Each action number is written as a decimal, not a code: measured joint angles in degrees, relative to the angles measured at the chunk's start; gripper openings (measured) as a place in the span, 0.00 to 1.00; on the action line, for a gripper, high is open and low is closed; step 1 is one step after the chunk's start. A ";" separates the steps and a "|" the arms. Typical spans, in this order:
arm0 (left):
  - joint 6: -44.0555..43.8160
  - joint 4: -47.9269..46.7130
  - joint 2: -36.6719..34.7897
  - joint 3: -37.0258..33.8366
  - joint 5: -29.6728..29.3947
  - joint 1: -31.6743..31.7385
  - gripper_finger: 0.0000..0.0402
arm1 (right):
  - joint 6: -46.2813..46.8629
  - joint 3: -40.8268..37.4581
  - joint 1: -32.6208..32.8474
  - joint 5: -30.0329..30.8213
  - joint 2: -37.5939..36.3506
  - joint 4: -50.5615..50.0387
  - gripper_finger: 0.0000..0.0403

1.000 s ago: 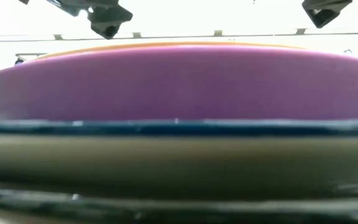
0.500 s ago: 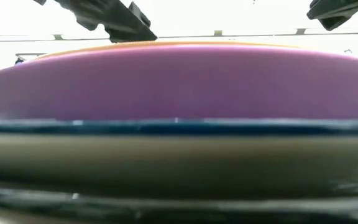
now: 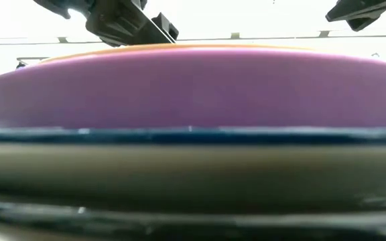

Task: Sort dishes
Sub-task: Put the orange plate into the dish rack

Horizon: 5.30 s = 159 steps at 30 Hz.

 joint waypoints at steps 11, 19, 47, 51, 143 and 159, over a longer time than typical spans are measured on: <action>-0.04 -0.15 0.04 -0.02 0.88 -0.01 0.38 | -1.14 1.19 -0.02 -0.03 -0.15 -0.27 0.00; -2.21 -2.73 -0.02 1.66 2.18 -0.99 0.38 | -1.62 1.42 -0.02 -0.03 -0.15 -0.26 0.00; -5.39 -12.09 11.72 18.21 -8.43 -7.18 0.38 | 2.29 1.42 3.52 -0.23 0.19 -0.24 0.00; -3.62 -19.51 15.63 22.13 -11.45 -6.98 0.38 | 4.21 1.40 6.18 -0.21 1.60 -0.18 0.00; -2.74 -25.70 21.31 27.52 -14.47 -4.65 0.04 | 11.45 1.33 17.35 4.49 2.64 -0.21 0.00; -3.86 -25.68 18.50 27.54 -15.99 -4.84 0.00 | 11.45 1.33 17.34 4.47 2.64 -0.21 0.00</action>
